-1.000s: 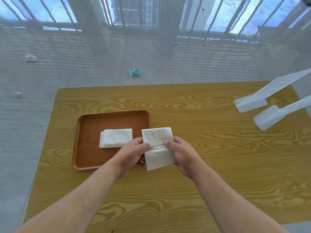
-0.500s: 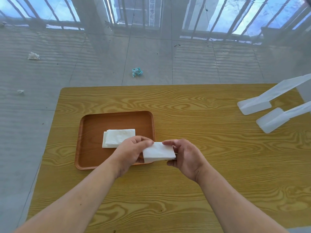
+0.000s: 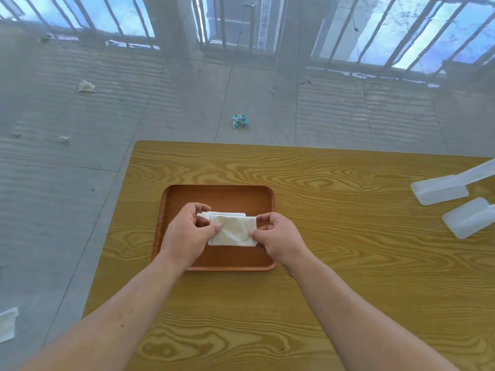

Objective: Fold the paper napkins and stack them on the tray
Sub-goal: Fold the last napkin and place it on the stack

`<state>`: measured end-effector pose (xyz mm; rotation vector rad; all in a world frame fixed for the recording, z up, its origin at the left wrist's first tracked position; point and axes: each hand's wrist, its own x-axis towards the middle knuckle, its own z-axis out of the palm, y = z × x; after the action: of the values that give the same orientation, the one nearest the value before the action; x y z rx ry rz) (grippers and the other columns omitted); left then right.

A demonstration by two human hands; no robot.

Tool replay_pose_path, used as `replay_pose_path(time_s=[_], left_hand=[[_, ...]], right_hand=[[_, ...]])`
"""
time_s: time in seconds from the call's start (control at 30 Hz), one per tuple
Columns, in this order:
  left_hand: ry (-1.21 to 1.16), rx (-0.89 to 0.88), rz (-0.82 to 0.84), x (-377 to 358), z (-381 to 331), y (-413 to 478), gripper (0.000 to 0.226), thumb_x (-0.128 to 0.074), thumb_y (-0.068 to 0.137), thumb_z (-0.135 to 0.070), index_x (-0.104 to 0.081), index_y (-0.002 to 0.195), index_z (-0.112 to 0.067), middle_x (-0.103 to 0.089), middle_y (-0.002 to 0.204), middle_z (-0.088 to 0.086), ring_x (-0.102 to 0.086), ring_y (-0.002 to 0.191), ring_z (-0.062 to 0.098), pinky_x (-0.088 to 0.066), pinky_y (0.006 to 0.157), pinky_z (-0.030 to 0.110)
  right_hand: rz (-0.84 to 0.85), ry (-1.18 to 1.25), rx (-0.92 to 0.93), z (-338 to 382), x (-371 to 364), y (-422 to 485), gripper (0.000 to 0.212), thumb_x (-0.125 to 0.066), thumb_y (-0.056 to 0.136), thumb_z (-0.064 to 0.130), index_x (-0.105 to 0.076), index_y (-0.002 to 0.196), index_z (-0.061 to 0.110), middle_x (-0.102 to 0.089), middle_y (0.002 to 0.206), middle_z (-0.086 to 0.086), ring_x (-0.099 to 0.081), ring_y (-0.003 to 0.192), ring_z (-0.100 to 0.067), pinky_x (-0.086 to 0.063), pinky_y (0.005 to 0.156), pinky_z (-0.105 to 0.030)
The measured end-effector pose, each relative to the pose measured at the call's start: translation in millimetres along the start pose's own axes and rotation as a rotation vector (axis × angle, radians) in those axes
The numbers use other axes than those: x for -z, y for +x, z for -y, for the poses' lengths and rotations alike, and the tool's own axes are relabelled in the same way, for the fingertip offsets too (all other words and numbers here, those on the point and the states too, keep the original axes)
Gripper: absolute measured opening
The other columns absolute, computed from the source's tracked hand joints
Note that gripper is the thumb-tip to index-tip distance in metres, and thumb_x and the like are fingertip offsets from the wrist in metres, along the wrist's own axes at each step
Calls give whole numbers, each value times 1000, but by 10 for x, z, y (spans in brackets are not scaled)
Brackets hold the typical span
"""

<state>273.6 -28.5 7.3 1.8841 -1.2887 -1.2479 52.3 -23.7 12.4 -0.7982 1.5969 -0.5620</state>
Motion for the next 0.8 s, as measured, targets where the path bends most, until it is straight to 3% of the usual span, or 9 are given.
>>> replay_pose_path(time_s=[0.07, 0.1, 0.2, 0.3, 0.4, 0.47, 0.53, 0.8], left_hand=[[55, -11, -42, 131, 42, 46, 44, -86, 83, -36, -58, 117, -37, -74, 90, -4, -73, 86, 16, -58, 70, 29], [160, -48, -73, 172, 64, 55, 53, -84, 83, -39, -55, 127, -34, -72, 108, -5, -70, 100, 19, -58, 81, 34], [658, -270, -83, 227, 162, 8, 76, -72, 86, -52, -43, 151, -24, -50, 154, 1, -45, 141, 26, -40, 115, 45], [913, -451, 115, 185, 306, -64, 72, -51, 96, -59, -47, 156, -19, -36, 171, 5, -26, 159, 23, -16, 129, 43], [995, -451, 228, 127, 486, -86, 73, -37, 103, -59, -32, 165, -19, -18, 177, 0, -5, 163, 14, 4, 130, 36], [1017, -438, 261, 111, 556, -74, 76, -30, 104, -60, -21, 168, -20, -8, 178, -2, 3, 162, 11, 8, 129, 36], [1030, -438, 280, 107, 603, -55, 77, -29, 104, -61, -16, 168, -20, -5, 178, -2, 4, 162, 10, 7, 129, 37], [1071, -417, 284, 104, 624, -68, 81, -25, 101, -66, -12, 168, -22, -2, 177, -3, 4, 162, 13, 4, 131, 42]], right_hand=[[-32, -170, 61, 74, -205, 49, 34, -74, 88, 13, -65, 120, 21, -79, 92, -3, -74, 75, -17, -59, 64, -28], [-81, -296, 117, 92, -290, 48, 38, -71, 89, 18, -61, 126, 23, -75, 96, 2, -70, 79, -13, -55, 63, -23], [-254, -746, 473, 30, -466, -32, 52, -64, 90, 28, -55, 141, 20, -64, 125, 1, -57, 114, -22, -48, 98, -33], [-116, -969, 703, -116, -577, -77, 56, -58, 94, 33, -54, 148, 15, -57, 150, -8, -45, 144, -30, -39, 120, -46], [52, -1127, 644, -287, -632, -40, 64, -47, 101, 38, -40, 160, 14, -37, 169, -11, -24, 159, -30, -16, 130, -44], [110, -1203, 595, -393, -647, -2, 69, -40, 104, 42, -27, 165, 14, -20, 176, -10, -10, 163, -27, -6, 131, -43], [130, -1237, 581, -460, -661, 32, 71, -36, 105, 44, -21, 167, 14, -12, 177, -9, -3, 164, -27, -3, 130, -43], [118, -1248, 593, -511, -679, 44, 70, -34, 105, 43, -21, 166, 13, -11, 177, -9, -1, 164, -27, -2, 130, -46]])
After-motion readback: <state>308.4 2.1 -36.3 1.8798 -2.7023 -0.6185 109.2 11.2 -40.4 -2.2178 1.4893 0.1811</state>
